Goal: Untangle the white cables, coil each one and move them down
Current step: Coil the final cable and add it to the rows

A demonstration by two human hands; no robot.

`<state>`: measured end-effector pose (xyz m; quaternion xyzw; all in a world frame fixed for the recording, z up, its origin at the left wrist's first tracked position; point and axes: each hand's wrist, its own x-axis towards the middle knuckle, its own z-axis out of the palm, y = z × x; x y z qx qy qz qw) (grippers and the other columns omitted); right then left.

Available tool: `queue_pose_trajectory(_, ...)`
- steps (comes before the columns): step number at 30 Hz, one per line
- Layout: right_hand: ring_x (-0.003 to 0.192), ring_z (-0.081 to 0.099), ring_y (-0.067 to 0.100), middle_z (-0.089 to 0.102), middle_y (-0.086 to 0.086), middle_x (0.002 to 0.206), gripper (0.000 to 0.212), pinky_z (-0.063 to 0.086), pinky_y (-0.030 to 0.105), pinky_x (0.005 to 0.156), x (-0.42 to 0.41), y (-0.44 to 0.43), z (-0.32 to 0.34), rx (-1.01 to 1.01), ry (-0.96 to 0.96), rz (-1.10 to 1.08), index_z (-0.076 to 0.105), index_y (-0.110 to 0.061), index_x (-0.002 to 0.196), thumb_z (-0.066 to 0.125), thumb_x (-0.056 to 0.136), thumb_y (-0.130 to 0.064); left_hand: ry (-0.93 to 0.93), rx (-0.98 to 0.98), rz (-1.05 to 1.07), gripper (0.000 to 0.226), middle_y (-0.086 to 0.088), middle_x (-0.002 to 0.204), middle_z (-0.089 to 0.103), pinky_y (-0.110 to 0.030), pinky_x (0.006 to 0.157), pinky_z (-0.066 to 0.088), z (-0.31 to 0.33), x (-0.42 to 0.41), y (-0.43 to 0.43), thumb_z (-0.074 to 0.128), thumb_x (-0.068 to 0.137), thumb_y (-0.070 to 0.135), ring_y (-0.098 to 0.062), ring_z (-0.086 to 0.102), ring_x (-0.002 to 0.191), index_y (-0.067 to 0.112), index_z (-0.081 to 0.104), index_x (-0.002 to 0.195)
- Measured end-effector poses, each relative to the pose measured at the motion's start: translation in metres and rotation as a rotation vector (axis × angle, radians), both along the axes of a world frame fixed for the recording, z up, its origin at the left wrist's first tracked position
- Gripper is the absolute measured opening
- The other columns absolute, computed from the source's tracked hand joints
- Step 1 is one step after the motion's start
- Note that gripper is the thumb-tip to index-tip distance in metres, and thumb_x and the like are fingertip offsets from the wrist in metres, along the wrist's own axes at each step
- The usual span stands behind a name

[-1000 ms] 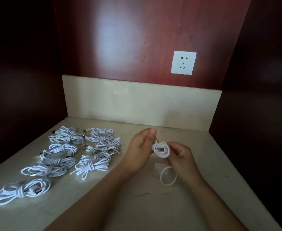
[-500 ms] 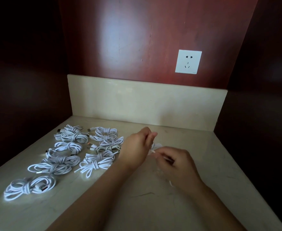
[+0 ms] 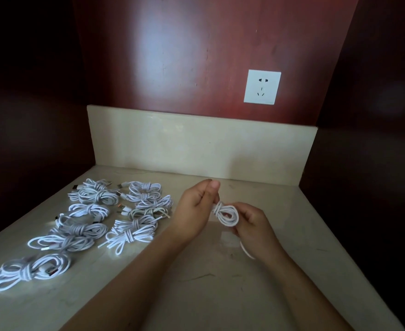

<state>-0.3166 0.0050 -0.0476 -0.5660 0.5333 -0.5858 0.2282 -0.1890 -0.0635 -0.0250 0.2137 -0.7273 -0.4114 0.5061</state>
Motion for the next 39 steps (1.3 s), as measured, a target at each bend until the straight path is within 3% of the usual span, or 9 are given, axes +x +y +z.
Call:
queue_pose_trajectory(2, 0.05, 0.041, 0.002, 0.05, -0.006, 0.053, 0.038, 0.032, 0.021, 0.054, 0.002, 0.0, 0.0, 0.018, 0.052, -0.006, 0.064, 0.002, 0.077, 0.054, 0.081, -0.034, 0.018, 0.043, 0.002, 0.04, 0.009, 0.056, 0.047, -0.021, 0.056, 0.037, 0.0, -0.001, 0.0, 0.043, 0.102, 0.03, -0.005, 0.043, 0.052, 0.014, 0.047, 0.067)
queue_pose_trajectory(7, 0.047, 0.044, 0.002, 0.05, -0.006, 0.052, 0.031, 0.037, 0.019, 0.055, 0.008, 0.002, -0.004, 0.123, 0.173, -0.012, 0.068, -0.024, 0.078, 0.049, 0.101, -0.017, 0.14, 0.186, -0.029, 0.024, -0.002, 0.066, 0.045, -0.019, 0.044, 0.037, 0.001, -0.006, 0.005, 0.044, 0.103, 0.019, -0.009, 0.043, 0.049, 0.011, 0.044, 0.081)
queue_pose_trajectory(12, 0.053, 0.05, 0.002, 0.053, -0.014, 0.053, 0.041, 0.038, 0.022, 0.059, 0.015, 0.004, -0.006, 0.142, 0.405, 0.02, 0.058, -0.049, 0.066, 0.047, 0.101, -0.029, 0.131, 0.101, 0.094, 0.006, 0.006, 0.076, 0.05, -0.02, 0.054, 0.04, -0.008, -0.007, -0.006, 0.053, 0.096, 0.026, -0.002, 0.045, 0.057, 0.026, 0.047, 0.095)
queue_pose_trajectory(17, 0.052, 0.042, 0.005, 0.048, -0.013, 0.056, 0.038, 0.03, 0.026, 0.054, 0.022, 0.012, -0.004, 0.119, 0.592, 0.087, 0.045, -0.045, 0.064, 0.049, 0.097, -0.027, 0.022, 0.008, 0.179, 0.017, 0.015, 0.074, 0.053, -0.028, 0.048, 0.042, -0.011, -0.001, -0.012, 0.056, 0.098, 0.016, -0.007, 0.044, 0.044, 0.03, 0.047, 0.103)
queue_pose_trajectory(22, 0.055, 0.046, 0.013, 0.048, -0.005, 0.058, 0.031, 0.041, 0.039, 0.058, 0.012, 0.014, 0.004, -0.01, 0.495, 0.017, 0.057, -0.024, 0.074, 0.049, 0.094, -0.046, -0.177, -0.164, 0.195, 0.018, 0.012, 0.068, 0.054, -0.03, 0.053, 0.045, -0.01, 0.006, -0.016, 0.057, 0.097, 0.022, -0.012, 0.053, 0.05, 0.037, 0.047, 0.102)
queue_pose_trajectory(27, 0.066, 0.062, 0.01, 0.067, -0.012, 0.071, 0.015, 0.051, 0.039, 0.065, -0.004, 0.016, 0.013, -0.047, 0.274, -0.166, 0.068, -0.03, 0.082, 0.059, 0.085, -0.042, -0.284, -0.265, 0.081, 0.012, 0.002, 0.072, 0.059, -0.024, 0.059, 0.04, -0.009, 0.0, -0.01, 0.05, 0.098, 0.024, -0.009, 0.049, 0.056, 0.027, 0.058, 0.107)
queue_pose_trajectory(31, 0.056, 0.051, 0.017, 0.058, 0.003, 0.06, 0.011, 0.043, 0.031, 0.058, -0.012, 0.013, 0.016, -0.089, 0.048, -0.179, 0.068, -0.017, 0.076, 0.072, 0.086, -0.016, -0.089, -0.143, -0.116, 0.012, 0.01, 0.062, 0.047, -0.022, 0.055, 0.036, -0.007, -0.005, -0.002, 0.045, 0.099, 0.029, -0.006, 0.041, 0.055, 0.027, 0.055, 0.105)
queue_pose_trajectory(34, 0.067, 0.057, 0.018, 0.066, 0.02, 0.075, 0.009, 0.044, 0.029, 0.065, -0.016, 0.01, 0.014, -0.048, -0.065, -0.121, 0.07, -0.006, 0.081, 0.068, 0.089, -0.01, 0.07, -0.014, -0.174, 0.012, 0.012, 0.06, 0.047, -0.016, 0.05, 0.034, -0.003, -0.007, 0.005, 0.04, 0.102, 0.019, -0.003, 0.038, 0.05, 0.016, 0.051, 0.107)
queue_pose_trajectory(39, 0.048, 0.048, 0.0, 0.06, -0.01, 0.055, 0.024, 0.037, 0.017, 0.051, -0.012, 0.008, 0.006, 0.014, -0.012, -0.112, 0.07, -0.015, 0.079, 0.059, 0.092, 0.002, 0.182, 0.176, -0.137, 0.019, 0.007, 0.068, 0.047, -0.016, 0.043, 0.03, 0.002, -0.009, 0.01, 0.033, 0.104, 0.004, -0.003, 0.036, 0.048, 0.019, 0.044, 0.105)
